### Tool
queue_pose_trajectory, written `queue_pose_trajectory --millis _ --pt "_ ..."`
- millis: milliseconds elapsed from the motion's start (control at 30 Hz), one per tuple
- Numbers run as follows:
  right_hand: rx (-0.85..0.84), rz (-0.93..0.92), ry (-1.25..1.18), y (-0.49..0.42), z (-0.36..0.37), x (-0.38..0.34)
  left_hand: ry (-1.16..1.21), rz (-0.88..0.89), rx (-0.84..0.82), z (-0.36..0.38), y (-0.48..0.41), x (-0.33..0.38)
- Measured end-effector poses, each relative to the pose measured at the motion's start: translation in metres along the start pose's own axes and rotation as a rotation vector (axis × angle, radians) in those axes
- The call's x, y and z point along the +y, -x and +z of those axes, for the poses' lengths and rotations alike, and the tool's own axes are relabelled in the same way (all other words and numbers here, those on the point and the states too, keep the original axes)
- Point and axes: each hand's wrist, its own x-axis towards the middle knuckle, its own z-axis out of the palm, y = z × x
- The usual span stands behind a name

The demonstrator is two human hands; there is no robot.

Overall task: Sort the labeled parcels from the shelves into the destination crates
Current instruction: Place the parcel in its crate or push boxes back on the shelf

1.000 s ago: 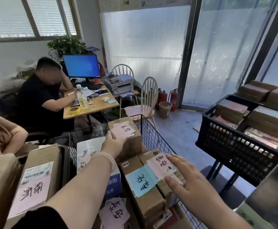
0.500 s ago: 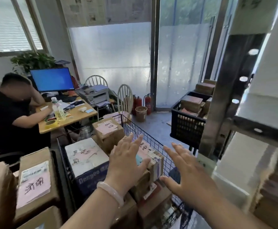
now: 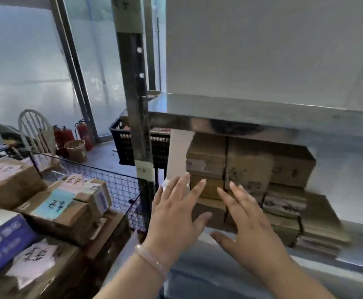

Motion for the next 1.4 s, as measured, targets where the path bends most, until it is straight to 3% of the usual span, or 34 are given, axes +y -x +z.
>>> queue_pose_trajectory --millis 300,467,700,900,1133,1300,1400 --pt "0.115 0.175 0.063 0.064 -0.044 0.101 0.095 0.188 -0.061 0.058 -0.024 0.120" --pt "0.093 0.258 0.037 0.087 -0.060 0.170 0.147 0.170 -0.103 0.095 -0.040 0.178" --pt "0.085 0.343 -0.025 0.118 -0.080 0.271 0.146 0.150 -0.288 0.165 -0.054 0.269" --pt "0.003 0.333 -0.105 0.136 -0.078 0.336 0.034 0.093 -0.414 0.229 -0.080 0.315" --pt "-0.091 0.375 -0.179 0.147 -0.069 0.382 -0.118 -0.166 -0.563 0.286 -0.109 0.327" --pt "-0.138 0.383 -0.227 0.148 -0.062 0.392 -0.072 -0.144 -0.518 0.297 -0.098 0.336" --pt "-0.136 0.377 -0.249 0.148 -0.060 0.393 -0.069 -0.219 -0.517 0.295 -0.096 0.342"
